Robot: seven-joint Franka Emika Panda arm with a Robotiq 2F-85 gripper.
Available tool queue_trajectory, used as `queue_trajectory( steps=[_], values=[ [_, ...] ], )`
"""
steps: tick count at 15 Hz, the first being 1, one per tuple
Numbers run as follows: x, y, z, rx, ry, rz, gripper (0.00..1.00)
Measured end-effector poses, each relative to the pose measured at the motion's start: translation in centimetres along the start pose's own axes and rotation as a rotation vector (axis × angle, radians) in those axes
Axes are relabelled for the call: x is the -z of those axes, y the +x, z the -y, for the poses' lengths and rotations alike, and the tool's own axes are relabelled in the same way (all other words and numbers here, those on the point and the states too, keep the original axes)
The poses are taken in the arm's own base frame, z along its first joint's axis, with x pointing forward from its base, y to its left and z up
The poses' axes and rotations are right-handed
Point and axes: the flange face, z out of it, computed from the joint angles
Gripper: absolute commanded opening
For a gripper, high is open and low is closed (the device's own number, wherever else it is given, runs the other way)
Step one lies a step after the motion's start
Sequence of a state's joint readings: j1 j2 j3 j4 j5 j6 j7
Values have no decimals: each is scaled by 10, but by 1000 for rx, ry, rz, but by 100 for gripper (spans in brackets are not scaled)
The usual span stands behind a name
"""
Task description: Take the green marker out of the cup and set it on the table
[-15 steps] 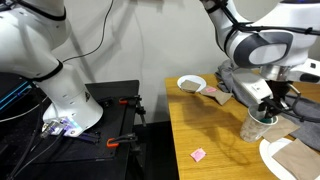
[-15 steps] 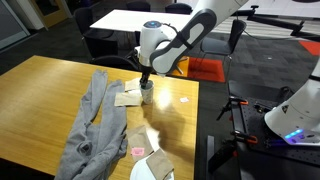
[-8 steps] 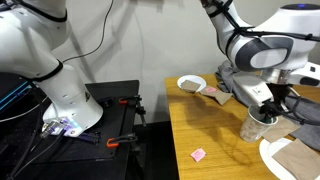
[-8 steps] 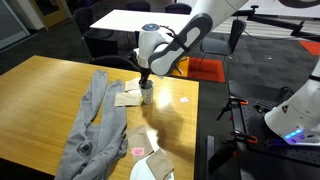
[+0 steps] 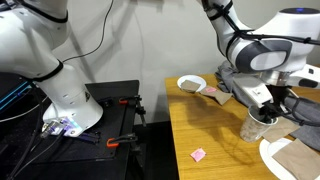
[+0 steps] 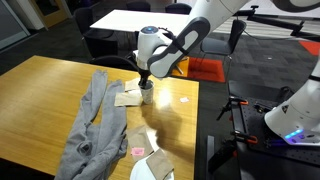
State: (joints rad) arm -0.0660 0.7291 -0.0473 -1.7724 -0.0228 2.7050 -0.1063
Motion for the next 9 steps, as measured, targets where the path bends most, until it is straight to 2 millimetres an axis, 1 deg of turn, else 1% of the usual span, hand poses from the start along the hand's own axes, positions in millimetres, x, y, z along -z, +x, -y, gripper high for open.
queue_trajectory(
  steps=[4, 7, 8, 9],
  values=[
    [-2, 1, -1, -18, -12, 1, 29],
    [-2, 1, 0, -28, -20, 1, 19],
    [-2, 2, 1, -32, -22, 0, 8],
    [-2, 2, 3, -32, -23, 0, 2]
  ],
)
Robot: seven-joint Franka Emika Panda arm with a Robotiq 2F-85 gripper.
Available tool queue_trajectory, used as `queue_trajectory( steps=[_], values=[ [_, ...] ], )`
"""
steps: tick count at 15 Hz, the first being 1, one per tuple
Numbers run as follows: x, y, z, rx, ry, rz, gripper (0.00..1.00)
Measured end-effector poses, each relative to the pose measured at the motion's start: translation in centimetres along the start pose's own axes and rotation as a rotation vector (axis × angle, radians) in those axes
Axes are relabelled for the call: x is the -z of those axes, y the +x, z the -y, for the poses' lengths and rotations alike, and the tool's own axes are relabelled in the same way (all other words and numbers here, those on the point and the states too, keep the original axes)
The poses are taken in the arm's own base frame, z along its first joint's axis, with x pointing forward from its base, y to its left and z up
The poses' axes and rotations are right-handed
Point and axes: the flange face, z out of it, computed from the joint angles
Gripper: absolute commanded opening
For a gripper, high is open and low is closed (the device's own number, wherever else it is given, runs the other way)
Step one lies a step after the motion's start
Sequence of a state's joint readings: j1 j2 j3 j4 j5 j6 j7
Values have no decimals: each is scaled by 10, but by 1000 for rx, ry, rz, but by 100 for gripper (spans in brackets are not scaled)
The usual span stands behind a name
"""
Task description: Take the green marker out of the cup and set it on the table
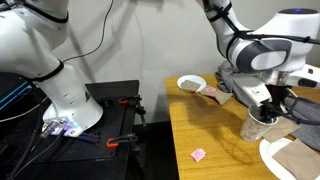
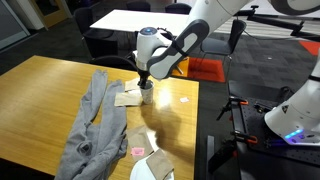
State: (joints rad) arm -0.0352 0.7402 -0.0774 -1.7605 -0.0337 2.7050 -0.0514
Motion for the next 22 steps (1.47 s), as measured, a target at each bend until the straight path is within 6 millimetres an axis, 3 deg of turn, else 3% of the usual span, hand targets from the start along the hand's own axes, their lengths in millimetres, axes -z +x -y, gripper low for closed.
queue_trajectory(
  steps=[6, 12, 17, 22],
  values=[
    [1, 3, 6, 11, -3, -5, 4],
    [9, 4, -1, 16, -21, -13, 4],
    [39, 4, -8, 13, -28, -38, 4],
    [88, 4, -21, -4, -29, -85, 4]
  ],
)
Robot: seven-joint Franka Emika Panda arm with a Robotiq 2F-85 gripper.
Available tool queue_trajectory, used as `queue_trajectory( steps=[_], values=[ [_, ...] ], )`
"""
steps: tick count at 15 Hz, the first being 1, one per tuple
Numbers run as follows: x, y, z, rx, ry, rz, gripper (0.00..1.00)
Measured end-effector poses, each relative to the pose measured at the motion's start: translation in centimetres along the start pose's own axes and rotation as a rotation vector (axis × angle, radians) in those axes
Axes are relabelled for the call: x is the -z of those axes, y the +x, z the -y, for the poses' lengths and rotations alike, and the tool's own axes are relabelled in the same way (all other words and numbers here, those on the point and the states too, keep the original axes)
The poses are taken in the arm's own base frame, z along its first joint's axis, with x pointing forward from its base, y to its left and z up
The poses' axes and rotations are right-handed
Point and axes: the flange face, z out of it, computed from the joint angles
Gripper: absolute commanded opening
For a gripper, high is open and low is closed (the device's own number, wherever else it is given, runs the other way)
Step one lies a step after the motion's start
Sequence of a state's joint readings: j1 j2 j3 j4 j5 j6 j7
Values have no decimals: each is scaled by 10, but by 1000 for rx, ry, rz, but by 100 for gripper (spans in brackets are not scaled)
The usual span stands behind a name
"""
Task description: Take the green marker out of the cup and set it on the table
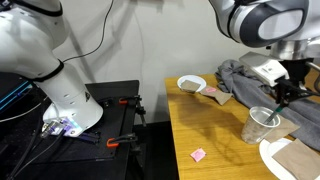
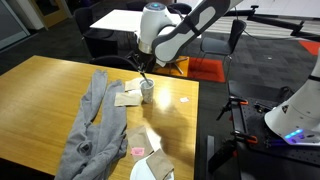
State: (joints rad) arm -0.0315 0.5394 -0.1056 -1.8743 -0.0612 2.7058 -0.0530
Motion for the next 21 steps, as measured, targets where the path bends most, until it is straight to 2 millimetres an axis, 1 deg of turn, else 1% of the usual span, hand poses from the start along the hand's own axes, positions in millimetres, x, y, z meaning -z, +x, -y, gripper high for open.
queue_trajectory(
  steps=[4, 8, 10, 12, 14, 17, 19, 21],
  values=[
    [49, 3, -21, -23, 1, -57, 4],
    [95, 1, -42, -32, 8, -113, 4],
    [113, -4, -55, -40, 10, -132, 4],
    [126, -15, -72, -50, 7, -133, 4],
    [132, -28, -91, -67, -1, -108, 4],
    [129, -47, -109, -98, 0, -33, 4],
    [121, -58, -114, -106, 8, 25, 4],
    [112, -68, -114, -101, 18, 75, 4]
  ],
)
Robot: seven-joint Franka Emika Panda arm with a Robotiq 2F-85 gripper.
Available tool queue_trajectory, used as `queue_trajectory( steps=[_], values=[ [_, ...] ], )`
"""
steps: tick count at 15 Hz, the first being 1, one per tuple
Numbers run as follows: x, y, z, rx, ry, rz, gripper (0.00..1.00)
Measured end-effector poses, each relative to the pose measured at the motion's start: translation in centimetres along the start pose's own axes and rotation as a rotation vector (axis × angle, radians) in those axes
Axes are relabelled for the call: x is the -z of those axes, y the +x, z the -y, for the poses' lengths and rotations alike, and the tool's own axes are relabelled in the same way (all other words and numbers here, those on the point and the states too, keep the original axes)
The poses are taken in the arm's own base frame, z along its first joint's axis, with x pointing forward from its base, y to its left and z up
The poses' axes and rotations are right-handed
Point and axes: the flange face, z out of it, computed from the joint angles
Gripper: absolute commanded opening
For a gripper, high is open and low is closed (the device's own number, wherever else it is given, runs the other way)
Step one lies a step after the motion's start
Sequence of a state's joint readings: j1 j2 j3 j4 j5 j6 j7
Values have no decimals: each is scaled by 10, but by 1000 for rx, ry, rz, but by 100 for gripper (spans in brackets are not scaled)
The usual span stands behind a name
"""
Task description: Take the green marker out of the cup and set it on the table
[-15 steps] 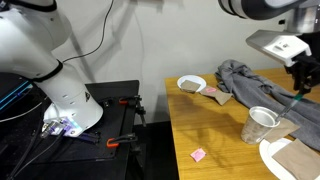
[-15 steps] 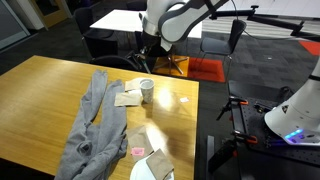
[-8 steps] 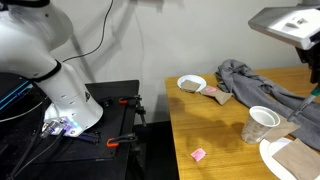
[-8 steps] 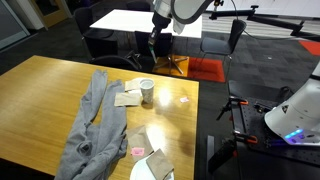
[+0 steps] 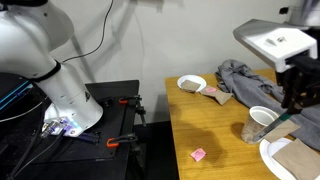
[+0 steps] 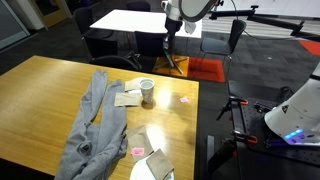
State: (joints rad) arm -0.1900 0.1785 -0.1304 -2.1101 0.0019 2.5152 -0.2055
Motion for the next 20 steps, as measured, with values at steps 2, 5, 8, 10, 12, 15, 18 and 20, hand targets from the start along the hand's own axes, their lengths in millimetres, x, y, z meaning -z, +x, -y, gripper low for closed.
queue_trajectory(
  steps=[2, 5, 8, 10, 12, 15, 18, 20],
  values=[
    [-12, -8, 2, 7, 5, 40, 4],
    [-39, -19, 6, 12, 12, 94, 4],
    [-74, -30, 12, 21, 21, 164, 4],
    [-98, -38, 17, 28, 28, 213, 4],
    [-122, -47, 22, 47, 26, 263, 4],
    [-154, -57, 32, 65, -6, 332, 4],
    [-180, -57, 46, 59, -44, 390, 4],
    [-193, -55, 56, 54, -64, 426, 4]
  ],
)
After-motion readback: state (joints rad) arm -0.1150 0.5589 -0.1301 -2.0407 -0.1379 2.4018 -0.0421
